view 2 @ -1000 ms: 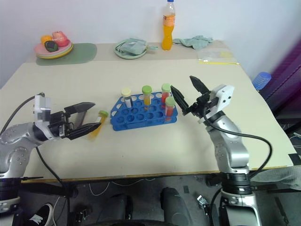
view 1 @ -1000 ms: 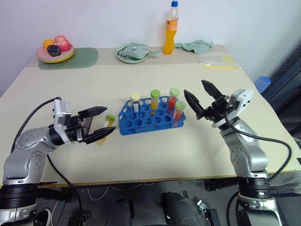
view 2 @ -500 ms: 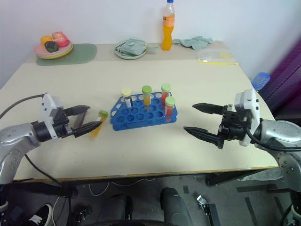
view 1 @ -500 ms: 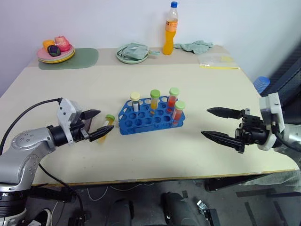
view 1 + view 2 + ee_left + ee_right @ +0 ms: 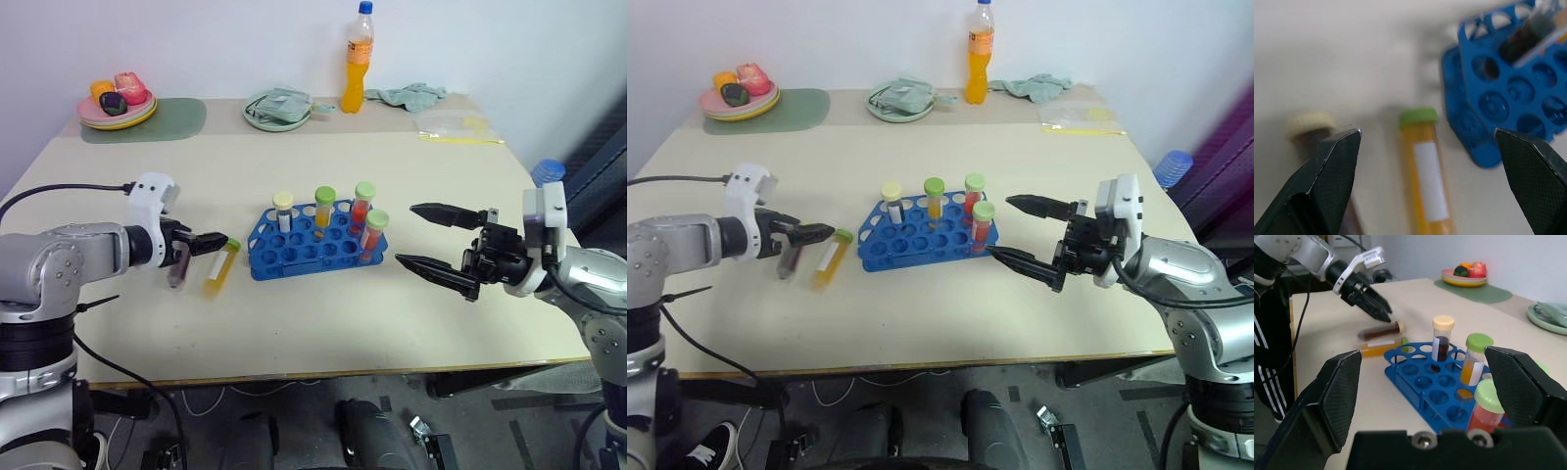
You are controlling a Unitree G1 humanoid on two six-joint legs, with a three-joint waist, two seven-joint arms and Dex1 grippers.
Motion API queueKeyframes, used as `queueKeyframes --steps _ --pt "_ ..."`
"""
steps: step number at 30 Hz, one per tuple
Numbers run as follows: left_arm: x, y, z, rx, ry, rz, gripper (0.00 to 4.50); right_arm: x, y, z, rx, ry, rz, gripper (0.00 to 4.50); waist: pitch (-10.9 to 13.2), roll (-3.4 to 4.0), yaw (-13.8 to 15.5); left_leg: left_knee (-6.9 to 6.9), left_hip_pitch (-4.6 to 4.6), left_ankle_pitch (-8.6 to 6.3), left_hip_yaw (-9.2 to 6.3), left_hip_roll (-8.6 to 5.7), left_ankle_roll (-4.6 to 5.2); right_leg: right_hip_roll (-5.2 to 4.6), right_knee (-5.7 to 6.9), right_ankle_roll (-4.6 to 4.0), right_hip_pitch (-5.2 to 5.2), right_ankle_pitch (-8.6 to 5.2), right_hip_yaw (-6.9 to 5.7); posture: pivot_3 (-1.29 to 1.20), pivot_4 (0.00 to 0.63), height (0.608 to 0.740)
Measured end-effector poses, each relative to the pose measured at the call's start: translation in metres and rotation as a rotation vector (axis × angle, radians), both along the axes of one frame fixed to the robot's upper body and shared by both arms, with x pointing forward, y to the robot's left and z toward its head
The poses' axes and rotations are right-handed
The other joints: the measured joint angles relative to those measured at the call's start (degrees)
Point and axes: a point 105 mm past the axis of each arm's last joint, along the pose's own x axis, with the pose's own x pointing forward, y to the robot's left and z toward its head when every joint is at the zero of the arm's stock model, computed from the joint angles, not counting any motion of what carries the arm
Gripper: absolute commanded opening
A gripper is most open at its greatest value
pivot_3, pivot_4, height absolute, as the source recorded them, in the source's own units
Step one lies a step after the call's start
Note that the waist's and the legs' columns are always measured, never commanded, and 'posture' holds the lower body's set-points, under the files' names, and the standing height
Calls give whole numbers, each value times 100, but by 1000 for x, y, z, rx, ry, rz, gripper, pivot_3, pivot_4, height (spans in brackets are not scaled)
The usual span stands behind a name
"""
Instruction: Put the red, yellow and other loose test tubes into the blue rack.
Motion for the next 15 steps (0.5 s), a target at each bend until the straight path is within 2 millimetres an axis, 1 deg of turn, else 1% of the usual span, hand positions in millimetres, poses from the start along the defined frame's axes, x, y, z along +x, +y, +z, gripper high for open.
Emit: queueKeyframes --steps 3,7,10,15 --pt "-4 -3 -8 56 67 -15 4500 2 2 -2 -3 -3 -7 4424 2 -2 3 0 1 1 -3 0 -1 0 3 -4 -1 -2 -1 0 150 740" --pt "3 2 1 85 95 -9 4500 2 2 -3 -11 -9 -14 4424 1 -2 13 0 1 1 -2 -3 -3 -1 2 -8 -1 -4 -1 0 150 740" --pt "6 6 -1 60 147 -5 4500 3 2 -3 -6 -13 -22 4424 1 -2 12 0 1 1 -1 -3 -3 -1 2 -8 -1 -4 -1 0 150 740" --pt "11 0 -13 -18 277 -41 4500 5 4 -5 0 -15 -29 4424 2 -3 17 1 -1 2 -1 -5 -3 -1 1 -8 -1 -4 -2 0 150 740"
